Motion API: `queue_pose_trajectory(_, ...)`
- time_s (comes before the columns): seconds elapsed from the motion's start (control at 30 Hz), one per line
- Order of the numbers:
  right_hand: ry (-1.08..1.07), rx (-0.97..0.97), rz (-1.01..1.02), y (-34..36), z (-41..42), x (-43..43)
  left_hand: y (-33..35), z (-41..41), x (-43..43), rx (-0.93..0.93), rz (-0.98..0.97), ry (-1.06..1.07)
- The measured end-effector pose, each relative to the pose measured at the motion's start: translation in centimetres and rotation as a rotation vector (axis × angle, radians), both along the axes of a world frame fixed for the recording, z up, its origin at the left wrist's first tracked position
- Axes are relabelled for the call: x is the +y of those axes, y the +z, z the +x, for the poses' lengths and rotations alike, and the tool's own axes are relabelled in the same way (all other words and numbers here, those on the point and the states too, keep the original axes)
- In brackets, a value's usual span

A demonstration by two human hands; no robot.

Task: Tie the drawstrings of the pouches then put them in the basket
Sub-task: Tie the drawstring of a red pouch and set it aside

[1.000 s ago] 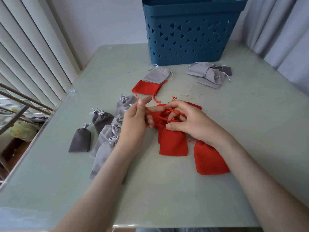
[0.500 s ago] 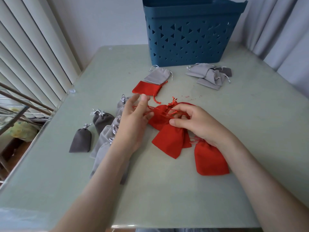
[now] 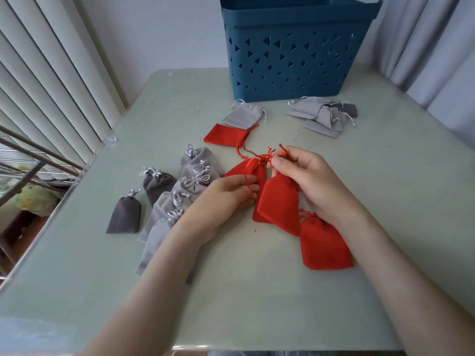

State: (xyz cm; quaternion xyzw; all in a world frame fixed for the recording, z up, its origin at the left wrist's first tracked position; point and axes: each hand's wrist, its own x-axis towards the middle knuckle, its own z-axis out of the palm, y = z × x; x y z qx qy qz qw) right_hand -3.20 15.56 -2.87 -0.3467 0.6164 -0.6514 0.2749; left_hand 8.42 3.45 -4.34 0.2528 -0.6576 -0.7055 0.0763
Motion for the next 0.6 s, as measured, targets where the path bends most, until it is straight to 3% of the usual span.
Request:
queue_pose_trajectory(0.23,0.045,-0.002,0.050,0.0,0.4,0.0,1.0,0.4,0.3,0.395,0.040,-0.138)
queue_pose_trajectory(0.47,0.105,0.058,0.102,-0.1,1.0,-0.2,0.6,-0.2,0.7,0.468,-0.110,0.048)
queue_pose_trajectory(0.6,0.134,0.091,0.115,-0.1,0.9,-0.3,0.6,-0.1,0.4,0.472,-0.081,0.109)
